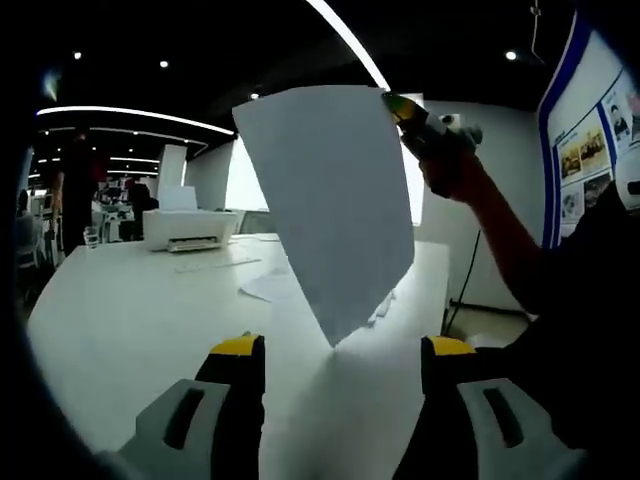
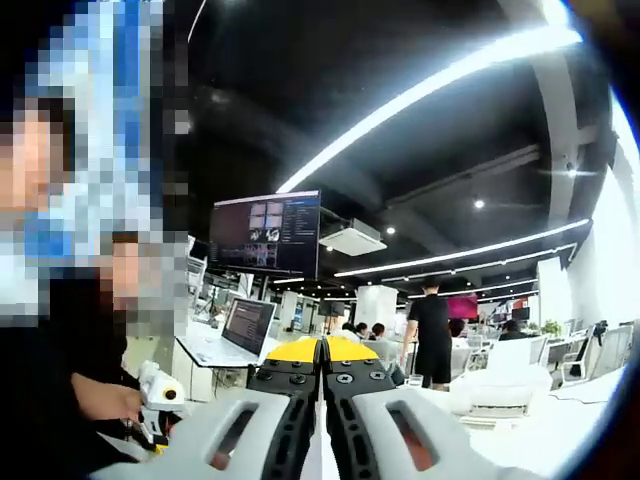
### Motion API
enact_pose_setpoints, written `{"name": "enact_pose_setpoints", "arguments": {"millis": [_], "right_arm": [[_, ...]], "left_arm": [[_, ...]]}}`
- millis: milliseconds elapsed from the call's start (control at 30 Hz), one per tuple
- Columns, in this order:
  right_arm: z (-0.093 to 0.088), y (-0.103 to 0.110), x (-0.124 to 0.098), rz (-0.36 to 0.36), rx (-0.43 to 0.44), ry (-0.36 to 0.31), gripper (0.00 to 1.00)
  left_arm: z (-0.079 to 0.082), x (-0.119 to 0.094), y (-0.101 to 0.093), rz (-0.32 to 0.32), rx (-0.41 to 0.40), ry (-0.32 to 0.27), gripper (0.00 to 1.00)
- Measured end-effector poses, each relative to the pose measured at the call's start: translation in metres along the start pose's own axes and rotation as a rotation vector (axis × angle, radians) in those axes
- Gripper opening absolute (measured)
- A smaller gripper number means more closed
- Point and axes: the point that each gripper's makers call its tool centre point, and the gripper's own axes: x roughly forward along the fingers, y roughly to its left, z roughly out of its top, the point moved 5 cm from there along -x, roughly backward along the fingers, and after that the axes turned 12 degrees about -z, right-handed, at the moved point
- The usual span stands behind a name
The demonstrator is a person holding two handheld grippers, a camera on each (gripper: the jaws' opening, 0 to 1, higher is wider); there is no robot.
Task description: Organize the stack of printing papers by aligning and flattening the scattered papers on the table
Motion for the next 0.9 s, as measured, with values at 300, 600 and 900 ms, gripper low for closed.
{"name": "enact_pose_setpoints", "arguments": {"millis": [300,600,900], "right_arm": [[0.017,0.028,-0.004,0.07,-0.007,-0.021,0.0],[0.031,0.047,-0.005,0.133,0.006,-0.044,0.0],[0.036,0.053,-0.006,0.154,0.005,-0.045,0.0]], "left_arm": [[0.008,0.008,0.005,-0.013,-0.001,-0.049,0.67],[0.018,0.02,0.003,-0.047,0.011,-0.09,0.68],[0.031,0.027,-0.004,-0.098,0.013,-0.154,0.69]]}}
